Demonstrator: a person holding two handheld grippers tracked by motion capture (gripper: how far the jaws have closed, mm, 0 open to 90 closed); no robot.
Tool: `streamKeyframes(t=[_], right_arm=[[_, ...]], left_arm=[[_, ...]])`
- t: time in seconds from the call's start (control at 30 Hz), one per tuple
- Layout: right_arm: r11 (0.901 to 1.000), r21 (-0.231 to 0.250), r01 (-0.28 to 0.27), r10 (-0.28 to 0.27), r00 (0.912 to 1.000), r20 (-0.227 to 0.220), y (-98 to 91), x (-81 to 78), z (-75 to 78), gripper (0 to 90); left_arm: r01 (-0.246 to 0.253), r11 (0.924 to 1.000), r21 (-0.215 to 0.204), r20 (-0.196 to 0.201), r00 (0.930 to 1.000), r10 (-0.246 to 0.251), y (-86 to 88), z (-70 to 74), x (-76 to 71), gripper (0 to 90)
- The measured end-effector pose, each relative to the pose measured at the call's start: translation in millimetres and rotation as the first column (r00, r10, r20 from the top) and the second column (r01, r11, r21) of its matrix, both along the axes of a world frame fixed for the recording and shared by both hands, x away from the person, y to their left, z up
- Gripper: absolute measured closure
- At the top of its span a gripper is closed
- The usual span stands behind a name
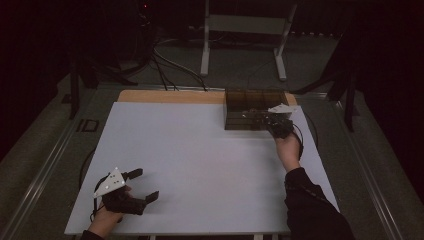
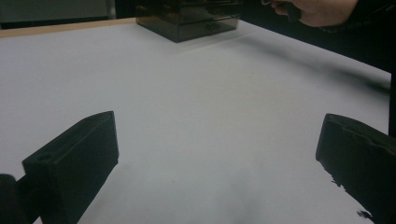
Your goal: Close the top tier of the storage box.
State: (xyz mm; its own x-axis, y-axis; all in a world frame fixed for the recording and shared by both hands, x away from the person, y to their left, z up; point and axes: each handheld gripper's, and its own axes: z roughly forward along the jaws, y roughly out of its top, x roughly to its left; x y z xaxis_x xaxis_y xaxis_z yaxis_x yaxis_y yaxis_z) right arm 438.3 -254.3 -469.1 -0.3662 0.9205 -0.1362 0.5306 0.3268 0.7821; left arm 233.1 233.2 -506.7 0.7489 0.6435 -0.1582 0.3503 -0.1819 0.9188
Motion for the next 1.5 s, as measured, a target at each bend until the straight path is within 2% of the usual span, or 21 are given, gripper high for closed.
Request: streamKeyframes(t=[0.27, 0.4, 0.63, 0.67, 0.8, 0.83, 0.87, 0.97, 1.03, 1.07, 1.13, 1.2, 1.33, 1.4, 1.43, 1.47, 1.5], right_arm=[[0.9999, 0.012, -0.005, 0.005, 1.0000, -0.001, -1.4, -4.8, -0.5, 90.0], [0.9992, 0.041, -0.007, 0.007, 0.9999, -0.010, -3.2, -9.3, 0.8, 90.0], [0.9988, 0.045, -0.017, 0.018, 0.9997, -0.018, -1.6, -13.9, 2.3, 86.9], [0.9970, 0.064, -0.044, 0.046, 0.9985, -0.030, 0.5, -18.2, 2.6, 83.3], [0.9955, 0.076, -0.057, 0.060, 0.9975, -0.037, 3.0, -21.8, 2.9, 78.3], [0.9950, 0.078, -0.062, 0.065, 0.9970, -0.041, 5.3, -24.0, 3.8, 73.2], [0.9950, 0.078, -0.062, 0.065, 0.9970, -0.041, 5.3, -24.0, 3.8, 73.2], [0.9920, 0.089, -0.090, 0.095, 0.9934, -0.063, 10.2, -27.2, 4.4, 63.6], [0.9915, 0.090, -0.094, 0.100, 0.9930, -0.064, 11.3, -27.9, 4.5, 63.6], [0.9911, 0.097, -0.091, 0.098, 0.9930, -0.067, 12.9, -29.4, 5.2, 52.8], [0.9891, 0.113, -0.095, 0.104, 0.9918, -0.075, 13.9, -30.1, 5.7, 46.0], [0.9887, 0.114, -0.097, 0.107, 0.9912, -0.078, 15.4, -31.1, 6.0, 39.4], [0.9892, 0.107, -0.099, 0.107, 0.9915, -0.074, 18.7, -33.2, 7.8, 31.9], [0.9868, 0.132, -0.094, 0.105, 0.9915, -0.076, 18.9, -33.5, 8.8, 24.5], [0.9868, 0.132, -0.094, 0.105, 0.9915, -0.076, 18.9, -33.5, 8.8, 24.5], [0.9843, 0.154, -0.087, 0.099, 0.9920, -0.077, 19.2, -33.8, 9.4, 17.6], [0.9841, 0.157, -0.083, 0.096, 0.9924, -0.077, 19.3, -33.9, 9.8, 15.8]], left_arm=[[-0.002, 1.0000, -0.002, 0.000, 1.0000, 0.002, 0.1, 0.1, 0.1, 0.0], [0.000, 1.0000, 0.001, 0.000, 1.0000, 0.000, -0.1, 0.2, -0.1, 0.0], [0.000, 1.0000, 0.001, 0.001, 1.0000, 0.000, 0.1, 0.2, -0.2, 0.0], [-0.001, 1.0000, -0.005, 0.003, 1.0000, 0.001, -0.1, 0.9, -0.4, 0.0], [-0.001, 1.0000, 0.000, 0.001, 1.0000, 0.001, 0.6, 0.5, -0.5, 0.0], [-0.003, 1.0000, -0.008, 0.004, 1.0000, 0.003, 0.8, 1.0, -0.5, 0.0], [-0.003, 1.0000, -0.008, 0.004, 1.0000, 0.003, 0.8, 1.0, -0.5, 0.0], [0.000, 1.0000, 0.000, 0.002, 1.0000, 0.000, 0.1, 0.4, -0.3, 0.0], [0.000, 1.0000, 0.000, 0.002, 1.0000, 0.000, 0.1, 0.4, -0.3, 0.0], [-0.003, 1.0000, -0.006, 0.006, 1.0000, 0.003, -0.3, 1.4, -0.8, 0.0], [-0.005, 1.0000, -0.006, 0.002, 1.0000, 0.005, -1.0, 1.0, -0.4, 0.0], [-0.005, 1.0000, -0.002, -0.001, 1.0000, 0.005, -1.5, 0.7, 0.7, 0.0], [-0.005, 1.0000, -0.004, 0.000, 1.0000, 0.005, -4.0, 1.0, 2.0, 0.0], [-0.003, 1.0000, 0.001, -0.002, 1.0000, 0.003, -4.9, 0.5, 3.0, 0.0], [-0.003, 1.0000, 0.001, -0.002, 1.0000, 0.003, -4.9, 0.5, 3.0, 0.0], [-0.004, 1.0000, 0.000, -0.004, 1.0000, 0.004, -5.3, 0.2, 4.5, 0.0], [-0.005, 1.0000, -0.001, -0.004, 1.0000, 0.005, -5.6, 0.0, 5.0, 0.0]])
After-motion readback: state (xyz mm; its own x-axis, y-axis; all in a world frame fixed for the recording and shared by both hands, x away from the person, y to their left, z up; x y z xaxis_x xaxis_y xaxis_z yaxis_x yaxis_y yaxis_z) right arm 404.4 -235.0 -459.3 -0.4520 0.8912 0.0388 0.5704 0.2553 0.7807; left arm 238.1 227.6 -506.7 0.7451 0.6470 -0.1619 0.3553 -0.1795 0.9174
